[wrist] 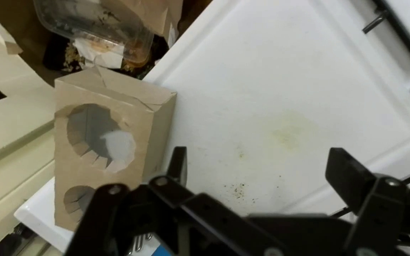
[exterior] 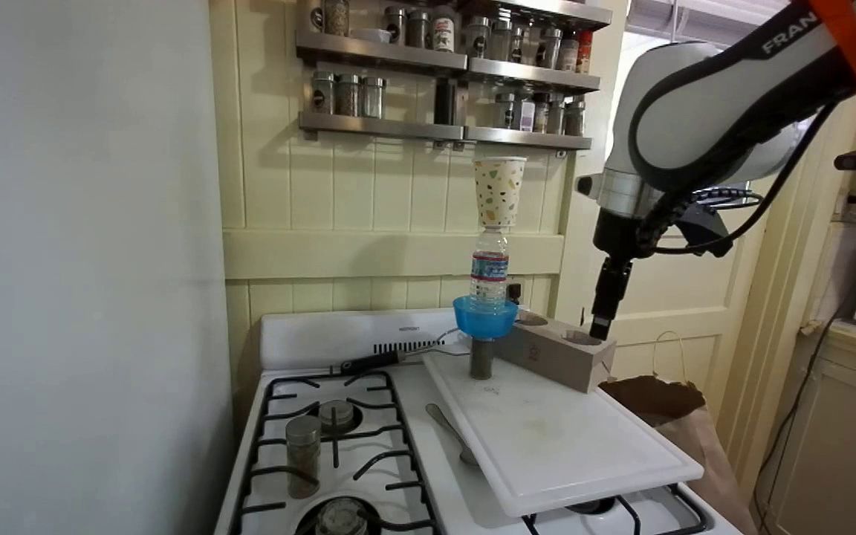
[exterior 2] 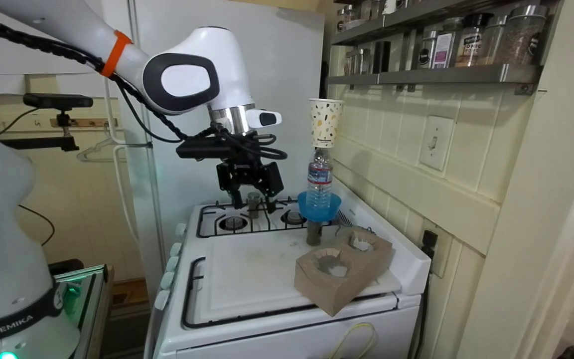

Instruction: Move the box to the left

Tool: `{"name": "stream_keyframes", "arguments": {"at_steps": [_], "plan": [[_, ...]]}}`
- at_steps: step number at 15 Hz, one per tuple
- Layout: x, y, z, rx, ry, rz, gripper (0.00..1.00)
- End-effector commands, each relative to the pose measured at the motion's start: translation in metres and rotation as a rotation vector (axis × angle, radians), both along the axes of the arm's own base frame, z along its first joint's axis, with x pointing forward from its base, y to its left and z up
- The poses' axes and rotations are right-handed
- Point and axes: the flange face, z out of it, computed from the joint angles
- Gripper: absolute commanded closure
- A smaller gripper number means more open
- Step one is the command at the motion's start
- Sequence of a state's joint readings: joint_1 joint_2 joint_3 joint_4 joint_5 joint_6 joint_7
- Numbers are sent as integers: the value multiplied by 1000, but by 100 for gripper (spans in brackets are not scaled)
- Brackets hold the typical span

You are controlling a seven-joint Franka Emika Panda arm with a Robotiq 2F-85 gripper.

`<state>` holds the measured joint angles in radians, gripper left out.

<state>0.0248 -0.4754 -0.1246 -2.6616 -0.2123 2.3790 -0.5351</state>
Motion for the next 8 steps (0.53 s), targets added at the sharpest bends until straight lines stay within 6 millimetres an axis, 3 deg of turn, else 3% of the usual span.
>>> {"name": "stream_keyframes", "arguments": {"at_steps": [1, 3, 8], "plan": [[-2, -12, 0, 17, -7, -3, 0], [-4, -28, -2, 35, -5, -12, 0], [-3, -33, -6, 67, 15, 103, 0]]}}
